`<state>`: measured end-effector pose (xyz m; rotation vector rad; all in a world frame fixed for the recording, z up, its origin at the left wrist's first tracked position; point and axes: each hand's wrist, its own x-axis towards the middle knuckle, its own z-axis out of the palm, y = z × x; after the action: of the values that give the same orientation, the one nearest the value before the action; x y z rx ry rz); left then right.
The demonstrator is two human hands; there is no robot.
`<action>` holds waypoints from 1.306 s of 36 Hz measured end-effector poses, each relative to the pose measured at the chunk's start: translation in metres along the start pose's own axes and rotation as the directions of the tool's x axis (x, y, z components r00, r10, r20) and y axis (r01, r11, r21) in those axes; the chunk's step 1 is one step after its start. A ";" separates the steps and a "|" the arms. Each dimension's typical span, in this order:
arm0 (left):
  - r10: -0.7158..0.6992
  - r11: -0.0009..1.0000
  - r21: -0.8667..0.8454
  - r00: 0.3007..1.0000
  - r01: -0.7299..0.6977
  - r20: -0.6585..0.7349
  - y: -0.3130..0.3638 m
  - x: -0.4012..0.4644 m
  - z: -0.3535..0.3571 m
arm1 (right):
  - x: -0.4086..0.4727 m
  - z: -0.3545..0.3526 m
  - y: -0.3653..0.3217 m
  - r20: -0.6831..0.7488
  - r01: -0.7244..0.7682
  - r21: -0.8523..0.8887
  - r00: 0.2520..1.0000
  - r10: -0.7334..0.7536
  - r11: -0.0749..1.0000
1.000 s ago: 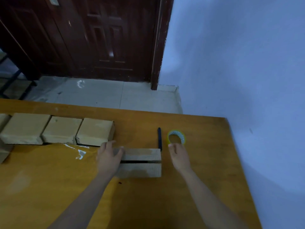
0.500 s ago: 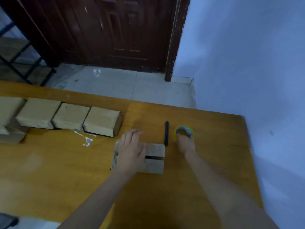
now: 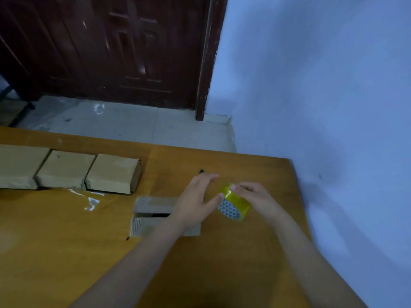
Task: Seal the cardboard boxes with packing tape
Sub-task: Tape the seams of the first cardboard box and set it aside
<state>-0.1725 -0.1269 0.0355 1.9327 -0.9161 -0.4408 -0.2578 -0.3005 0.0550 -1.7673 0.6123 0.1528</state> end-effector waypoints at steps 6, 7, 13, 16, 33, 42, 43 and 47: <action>0.002 0.998 -0.062 1.000 -0.003 -0.017 0.004 0.000 -0.004 | -0.016 0.006 -0.030 0.014 0.067 -0.109 0.998 -0.066 0.992; 0.006 0.999 -0.038 0.999 -0.007 -0.031 0.005 0.000 -0.007 | -0.016 0.009 -0.033 0.006 0.074 -0.130 0.997 -0.073 0.989; 0.112 0.983 0.166 0.980 -0.084 -0.165 0.007 -0.003 -0.023 | -0.011 0.024 -0.054 -0.010 0.107 -0.291 0.993 -0.114 0.951; 0.142 0.966 0.243 0.960 -0.082 -0.239 0.003 -0.003 -0.029 | -0.006 0.036 -0.064 0.017 0.156 -0.399 0.986 -0.163 0.904; -0.701 0.426 -0.846 0.708 0.320 -0.085 -0.011 -0.029 -0.089 | -0.001 0.036 -0.061 0.374 0.148 0.111 0.910 -0.179 0.983; -0.734 0.497 -0.832 0.630 0.247 -0.252 -0.016 -0.055 -0.082 | 0.007 0.024 -0.058 0.201 0.140 -0.730 0.980 0.013 0.668; -0.752 0.468 -0.849 0.615 0.246 -0.237 -0.019 -0.058 -0.080 | 0.003 0.023 -0.056 0.236 0.145 -0.648 0.972 0.015 0.747; -0.805 0.383 -0.894 0.559 0.231 -0.200 -0.034 -0.073 -0.083 | -0.009 0.011 -0.051 0.355 0.115 -0.258 0.935 -0.016 0.959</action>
<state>-0.1543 -0.0133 0.0445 1.2682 0.4571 -0.4379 -0.2386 -0.2791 0.0999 -1.9642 0.2800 0.5164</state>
